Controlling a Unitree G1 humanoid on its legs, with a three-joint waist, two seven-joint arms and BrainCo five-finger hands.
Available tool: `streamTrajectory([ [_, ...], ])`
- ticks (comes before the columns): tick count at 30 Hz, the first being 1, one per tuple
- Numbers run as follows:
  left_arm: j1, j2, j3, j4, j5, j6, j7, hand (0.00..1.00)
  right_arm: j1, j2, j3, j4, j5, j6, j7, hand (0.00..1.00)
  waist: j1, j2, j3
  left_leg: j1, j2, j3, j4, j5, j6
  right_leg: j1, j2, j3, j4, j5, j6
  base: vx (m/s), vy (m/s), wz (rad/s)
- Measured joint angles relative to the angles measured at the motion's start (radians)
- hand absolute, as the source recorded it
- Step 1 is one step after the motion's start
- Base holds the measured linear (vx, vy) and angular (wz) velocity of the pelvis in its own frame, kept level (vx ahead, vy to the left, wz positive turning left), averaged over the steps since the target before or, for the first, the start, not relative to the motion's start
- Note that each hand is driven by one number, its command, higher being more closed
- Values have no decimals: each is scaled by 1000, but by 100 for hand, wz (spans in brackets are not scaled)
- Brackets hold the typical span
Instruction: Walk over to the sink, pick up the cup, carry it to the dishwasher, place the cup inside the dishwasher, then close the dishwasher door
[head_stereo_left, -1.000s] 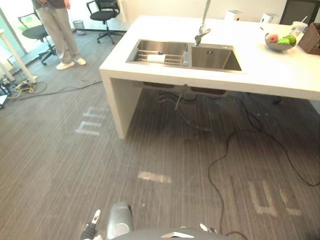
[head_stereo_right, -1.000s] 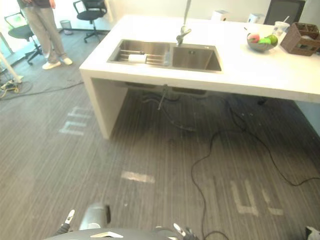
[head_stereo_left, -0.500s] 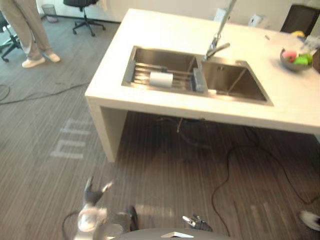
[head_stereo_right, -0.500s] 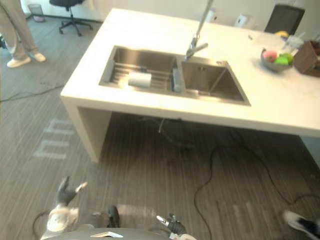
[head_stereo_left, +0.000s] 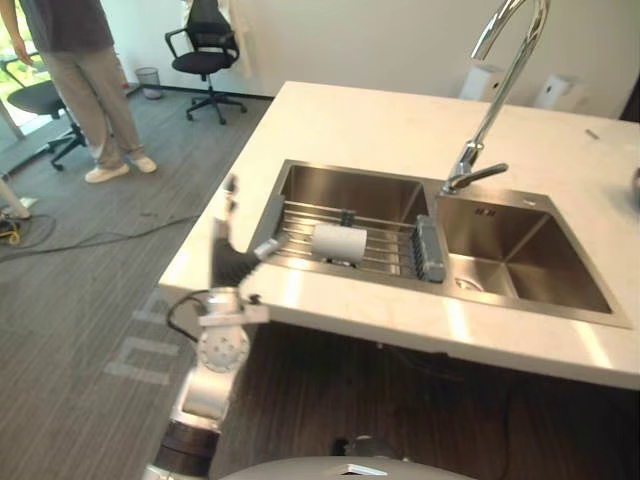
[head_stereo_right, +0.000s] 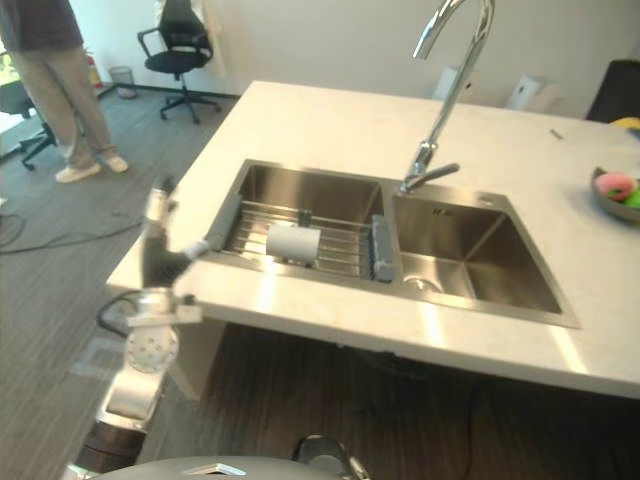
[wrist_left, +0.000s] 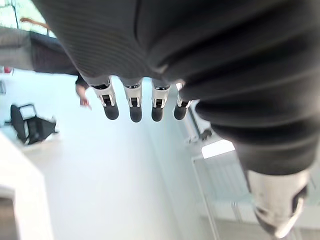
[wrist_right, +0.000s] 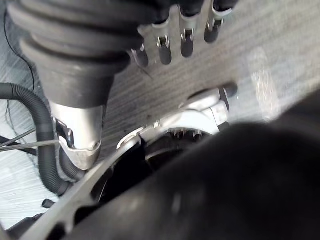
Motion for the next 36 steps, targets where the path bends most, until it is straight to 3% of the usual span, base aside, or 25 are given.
streamTrajectory([
  [1, -3, -5, -19, 0, 5, 5, -15, 0, 0, -4, 0, -2, -10, 6, 3, 0, 0, 3, -2, -27, 20, 20, 67, 8, -15, 18, 4, -6, -21, 1, -5, 309, -225, 8],
  [2, -11, -14, -40, 0, 19, 9, -44, 0, -1, -10, 0, -1, -21, 15, 9, 0, 0, 3, -4, -77, 67, 62, 189, 16, -30, 54, 9, -16, -62, 6, -17, 266, -171, 5],
  [3, -21, -19, -65, 1, 24, 10, -63, 0, 0, -11, -4, 0, -31, 21, 13, 0, -3, -2, -14, -95, 117, 120, 199, 6, -26, 82, 11, -24, -97, 10, -24, 242, -159, 7],
  [5, -55, -16, -107, 1, 50, 10, -105, 0, 2, -17, -14, 4, -38, 28, 13, 0, -8, 8, -24, -90, 166, 182, 75, 27, -7, 117, 8, -35, -136, 14, -23, 209, -124, 17],
  [6, -84, -16, -134, 2, 62, 11, -133, 0, 1, -27, -17, 2, -38, 31, 17, 0, -18, 22, -32, -97, 173, 189, -55, 124, 5, 119, 5, -46, -144, 15, -20, 178, -34, 24],
  [7, -99, -16, -148, 2, 67, 11, -146, 0, 0, -31, -20, 1, -39, 35, 19, 0, -25, 30, -35, -107, 173, 183, -109, 197, 8, 115, 6, -51, -146, 14, -14, 94, 45, 18],
  [9, -138, 16, -185, 15, 97, 30, -179, 0, -12, -35, -27, 2, -48, 48, 18, 0, -41, 35, -41, -85, 143, 157, -217, 238, -20, 115, 5, -39, -169, 29, 3, 57, 89, 5],
  [12, -164, 75, -182, 50, 142, 73, -198, 0, -35, -41, -45, 5, -61, 68, 13, 0, -54, 41, -43, -53, 126, 156, -315, 240, -23, 107, 18, -20, -210, 61, 12, -31, 86, -20],
  [15, -167, 199, -180, 78, 232, 162, -232, 0, -69, -43, -35, -9, -157, 75, -13, 0, -69, 35, -44, -36, 108, 190, -380, 244, -64, 108, 33, 27, -302, 131, 19, -76, 58, -40],
  [17, -168, 259, -180, 109, 258, 229, -247, 0, -74, -47, 22, -62, -197, 87, -26, 0, -84, 16, -36, -38, 92, 210, -380, 240, -57, 113, 20, 46, -345, 162, 28, -96, 48, -30],
  [19, -172, 294, -179, 131, 259, 273, -259, 0, -68, -58, 58, -85, -212, 101, -34, 0, -97, 14, -36, -39, 80, 223, -382, 238, -55, 105, 11, 61, -348, 172, 35, -74, 44, -21],
  [22, -221, 317, -179, 164, 258, 309, -268, 0, -72, -65, 77, -86, -211, 112, -40, 0, -109, 19, -37, -37, 64, 227, -396, 238, -54, 97, -1, 65, -348, 175, 40, -41, 38, -5],
  [29, -359, 349, -182, 201, 254, 379, -275, 0, -86, -69, 84, -32, -192, 39, -54, 0, -140, 32, -38, -2, 52, 249, -424, 248, -50, 98, -1, 86, -347, 188, 47, 11, 5, -9],
  [34, -442, 367, -202, 249, 258, 418, -298, 0, -92, -66, 62, 3, -192, 17, -51, 0, -163, 44, -35, 19, 46, 267, -429, 242, -50, 101, 0, 112, -347, 190, 50, -24, -4, -16],
  [36, -487, 389, -246, 266, 277, 429, -337, 0, -91, -67, 44, 8, -193, 17, -47, 0, -170, 47, -34, 30, 44, 278, -429, 240, -49, 105, 0, 120, -347, 193, 51, -63, -15, -12],
])
